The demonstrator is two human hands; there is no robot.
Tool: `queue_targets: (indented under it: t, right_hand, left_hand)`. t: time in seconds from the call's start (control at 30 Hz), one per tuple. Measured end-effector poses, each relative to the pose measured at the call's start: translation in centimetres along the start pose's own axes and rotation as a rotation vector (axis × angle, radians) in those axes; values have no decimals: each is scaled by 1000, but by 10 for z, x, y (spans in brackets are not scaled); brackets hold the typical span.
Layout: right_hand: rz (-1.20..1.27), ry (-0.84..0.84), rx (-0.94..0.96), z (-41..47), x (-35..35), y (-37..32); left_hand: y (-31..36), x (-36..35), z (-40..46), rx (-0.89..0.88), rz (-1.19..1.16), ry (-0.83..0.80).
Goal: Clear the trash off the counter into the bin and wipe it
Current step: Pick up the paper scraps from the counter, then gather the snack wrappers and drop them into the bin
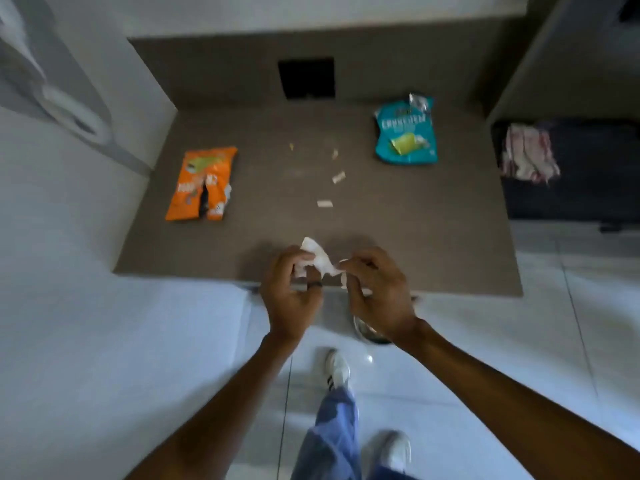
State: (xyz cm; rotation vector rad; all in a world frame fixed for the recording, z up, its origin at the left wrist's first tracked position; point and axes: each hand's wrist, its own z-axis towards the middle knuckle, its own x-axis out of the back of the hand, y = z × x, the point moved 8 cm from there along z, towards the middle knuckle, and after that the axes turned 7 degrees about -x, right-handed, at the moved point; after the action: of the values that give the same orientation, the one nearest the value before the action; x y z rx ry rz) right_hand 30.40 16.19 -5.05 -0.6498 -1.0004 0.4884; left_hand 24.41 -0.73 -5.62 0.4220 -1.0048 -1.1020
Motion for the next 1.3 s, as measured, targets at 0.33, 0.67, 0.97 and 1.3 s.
queue_targets:
  t: [0.33,0.67,0.97,1.3]
  right_hand:
    - [-44,-18,-761,-182,-79,232]
    - [-38,-159,-1171,-235,-187,410]
    - [-107,-188,-853,-216,-73,234]
    - [-321,-11,-60,29,5,22]
  left_hand:
    - [-106,-167,-210,425,45,-393]
    - [-251,-347,-295,716,108,-809]
    - [-95,-218,-246,332,22,-907]
    - [25,-17,2,-208,542,-221]
